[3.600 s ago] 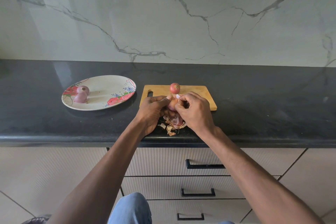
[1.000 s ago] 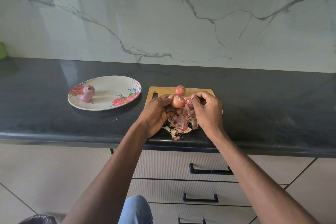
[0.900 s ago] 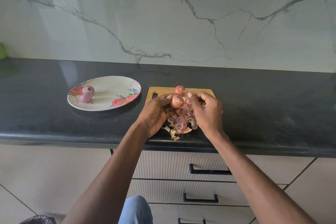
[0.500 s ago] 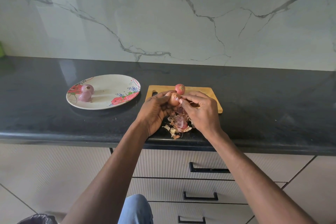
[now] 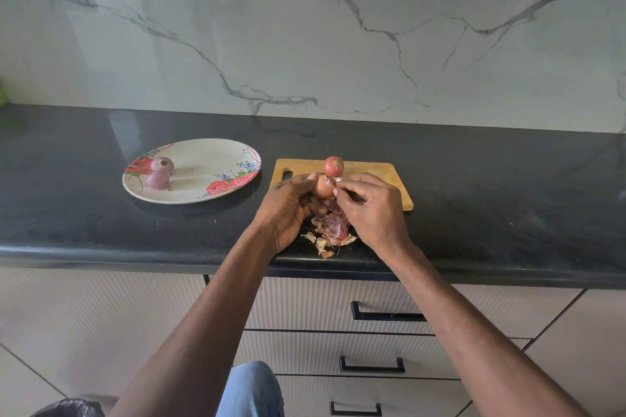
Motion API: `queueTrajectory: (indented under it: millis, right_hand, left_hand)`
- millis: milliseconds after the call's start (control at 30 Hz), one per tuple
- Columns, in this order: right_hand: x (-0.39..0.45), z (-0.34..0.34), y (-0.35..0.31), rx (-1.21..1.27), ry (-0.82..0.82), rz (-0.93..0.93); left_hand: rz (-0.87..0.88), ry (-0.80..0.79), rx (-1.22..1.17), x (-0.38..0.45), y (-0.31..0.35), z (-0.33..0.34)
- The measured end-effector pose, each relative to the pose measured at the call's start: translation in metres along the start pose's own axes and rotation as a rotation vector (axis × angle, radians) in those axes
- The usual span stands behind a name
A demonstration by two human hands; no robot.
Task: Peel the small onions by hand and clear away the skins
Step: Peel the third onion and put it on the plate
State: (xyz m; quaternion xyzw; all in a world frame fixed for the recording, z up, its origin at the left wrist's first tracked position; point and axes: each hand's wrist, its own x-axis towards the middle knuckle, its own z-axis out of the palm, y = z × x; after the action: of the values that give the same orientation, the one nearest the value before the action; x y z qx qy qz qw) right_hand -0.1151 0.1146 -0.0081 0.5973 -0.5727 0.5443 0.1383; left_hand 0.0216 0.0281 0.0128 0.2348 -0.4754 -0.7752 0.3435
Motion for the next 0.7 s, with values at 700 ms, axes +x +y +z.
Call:
queueTrajectory:
  millis: [700]
  right_hand:
    - [0.0008, 0.0032, -0.0009, -0.156, -0.052, 0.016]
  left_hand:
    - [-0.003, -0.063, 0.011, 0.0004, 0.0, -0.0009]
